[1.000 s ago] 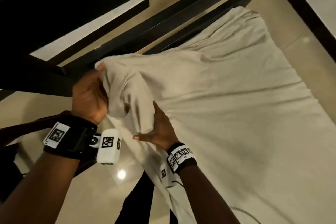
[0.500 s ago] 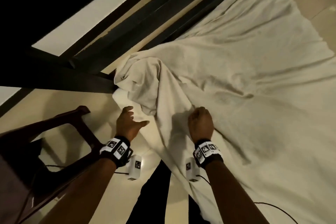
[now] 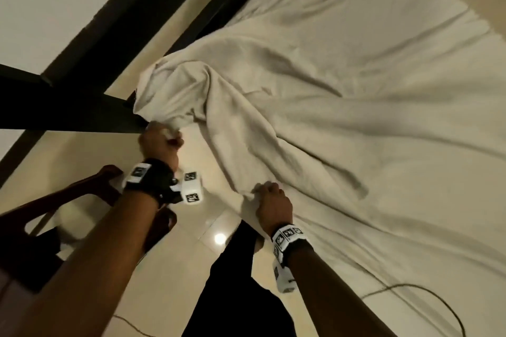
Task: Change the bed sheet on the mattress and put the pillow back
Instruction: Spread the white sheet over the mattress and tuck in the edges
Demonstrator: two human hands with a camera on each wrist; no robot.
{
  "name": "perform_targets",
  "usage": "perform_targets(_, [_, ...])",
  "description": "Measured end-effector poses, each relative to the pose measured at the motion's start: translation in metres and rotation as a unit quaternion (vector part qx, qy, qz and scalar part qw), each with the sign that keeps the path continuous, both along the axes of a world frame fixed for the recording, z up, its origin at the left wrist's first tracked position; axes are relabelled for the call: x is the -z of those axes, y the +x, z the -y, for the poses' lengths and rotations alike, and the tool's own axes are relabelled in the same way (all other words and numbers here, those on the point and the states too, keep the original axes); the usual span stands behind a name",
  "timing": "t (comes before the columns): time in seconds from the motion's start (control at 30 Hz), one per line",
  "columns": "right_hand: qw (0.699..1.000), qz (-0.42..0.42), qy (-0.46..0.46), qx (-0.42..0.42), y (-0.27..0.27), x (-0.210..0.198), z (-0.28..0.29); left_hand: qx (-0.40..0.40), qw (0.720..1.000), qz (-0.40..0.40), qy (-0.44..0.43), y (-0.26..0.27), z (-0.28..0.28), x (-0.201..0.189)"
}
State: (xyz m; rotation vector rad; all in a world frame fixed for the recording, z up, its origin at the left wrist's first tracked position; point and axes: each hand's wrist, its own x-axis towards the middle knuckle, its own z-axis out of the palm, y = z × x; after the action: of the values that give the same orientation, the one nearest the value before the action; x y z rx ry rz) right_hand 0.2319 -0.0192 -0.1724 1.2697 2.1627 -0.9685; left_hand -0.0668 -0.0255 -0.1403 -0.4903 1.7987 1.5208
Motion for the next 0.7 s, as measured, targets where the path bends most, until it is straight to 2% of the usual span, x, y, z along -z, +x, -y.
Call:
perform_targets(0.07, [0.998,-0.040,-0.034,0.037,-0.002,-0.012,0.011,-0.065,0.996,0.037,0.058,-0.014,0.029,-0.029])
perform_targets(0.13, [0.989,-0.091,-0.079,0.088,0.002,-0.028,0.028,-0.112,0.987,0.023,0.109,-0.027,0.061,-0.050])
perform_targets(0.17, [0.978,-0.112,-0.114,0.136,0.009,-0.035,0.039,-0.142,0.982,0.025,0.120,-0.032,0.079,-0.054])
perform_targets(0.23, [0.944,-0.136,-0.184,0.239,0.029,-0.042,0.059,-0.181,0.979,0.054,0.079,-0.034,0.112,-0.055])
perform_targets(0.27, [0.928,-0.141,-0.199,0.282,0.040,-0.040,0.066,-0.156,0.986,0.063,0.012,-0.028,0.124,-0.050])
perform_targets(0.33, [0.907,-0.151,-0.200,0.339,0.069,-0.034,0.075,-0.022,0.991,0.112,-0.070,0.004,0.131,-0.035])
perform_targets(0.4, [0.881,-0.178,-0.208,0.385,0.090,-0.025,0.081,0.132,0.969,0.170,-0.124,0.045,0.121,-0.020])
perform_targets(0.47, [0.828,-0.239,-0.238,0.449,0.098,-0.023,0.084,0.219,0.936,0.231,-0.149,0.081,0.101,0.001])
perform_targets(0.53, [0.784,-0.290,-0.258,0.485,0.097,-0.023,0.085,0.244,0.914,0.281,-0.163,0.107,0.083,0.022])
perform_targets(0.57, [0.773,-0.300,-0.258,0.496,0.096,-0.022,0.087,0.259,0.907,0.295,-0.152,0.125,0.075,0.020])
perform_targets(0.63, [0.757,-0.313,-0.246,0.518,0.094,-0.018,0.086,0.298,0.896,0.278,-0.175,0.143,0.064,0.016])
perform_targets(0.67, [0.739,-0.321,-0.244,0.539,0.093,-0.016,0.086,0.309,0.893,0.257,-0.203,0.149,0.061,0.014])
perform_targets(0.7, [0.731,-0.320,-0.240,0.553,0.092,-0.016,0.086,0.302,0.899,0.238,-0.211,0.149,0.061,0.010])
